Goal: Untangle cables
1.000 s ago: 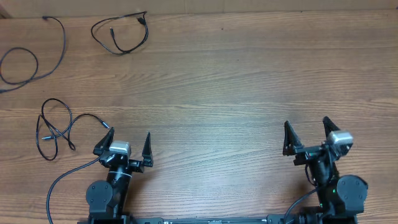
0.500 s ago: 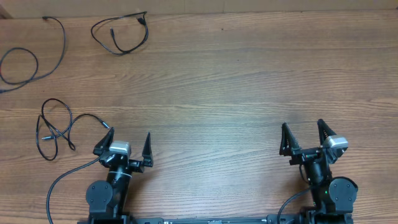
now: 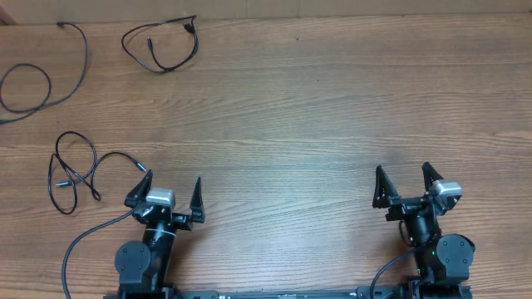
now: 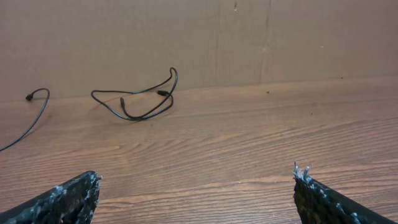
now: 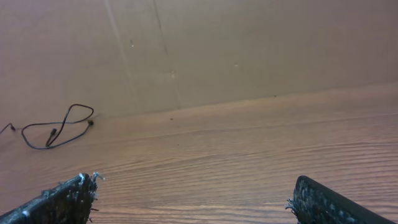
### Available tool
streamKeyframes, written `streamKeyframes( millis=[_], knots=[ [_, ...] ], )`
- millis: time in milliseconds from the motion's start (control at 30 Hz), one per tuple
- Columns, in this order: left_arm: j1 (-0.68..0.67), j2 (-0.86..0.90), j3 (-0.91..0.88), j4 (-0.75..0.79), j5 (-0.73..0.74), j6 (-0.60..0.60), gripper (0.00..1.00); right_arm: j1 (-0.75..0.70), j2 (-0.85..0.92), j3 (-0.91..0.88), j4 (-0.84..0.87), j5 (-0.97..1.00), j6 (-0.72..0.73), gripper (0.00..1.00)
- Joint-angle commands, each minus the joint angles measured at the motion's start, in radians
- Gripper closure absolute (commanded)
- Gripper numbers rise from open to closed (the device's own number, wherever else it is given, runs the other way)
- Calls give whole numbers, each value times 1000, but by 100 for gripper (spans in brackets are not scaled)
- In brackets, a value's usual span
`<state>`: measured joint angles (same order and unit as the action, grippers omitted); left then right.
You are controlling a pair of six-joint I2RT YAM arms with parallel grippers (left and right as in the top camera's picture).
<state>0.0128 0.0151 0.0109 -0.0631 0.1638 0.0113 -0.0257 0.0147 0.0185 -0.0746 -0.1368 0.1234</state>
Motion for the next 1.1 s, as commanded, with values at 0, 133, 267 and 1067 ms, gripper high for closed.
streamKeyframes(
  millis=[0, 133, 267, 1067],
  knots=[
    [-8, -11, -6, 0, -7, 19, 0, -5, -12, -11, -2, 33, 4, 0],
    [-8, -11, -6, 0, -6, 19, 0, -4, -12, -11, -5, 50, 4, 0],
    [-8, -11, -6, 0, -6, 19, 0, 11, -12, -11, -5, 35, -37, 0],
    [-8, -11, -6, 0, -6, 19, 0, 31, -12, -12, 2, 23, -256, 0]
  ],
)
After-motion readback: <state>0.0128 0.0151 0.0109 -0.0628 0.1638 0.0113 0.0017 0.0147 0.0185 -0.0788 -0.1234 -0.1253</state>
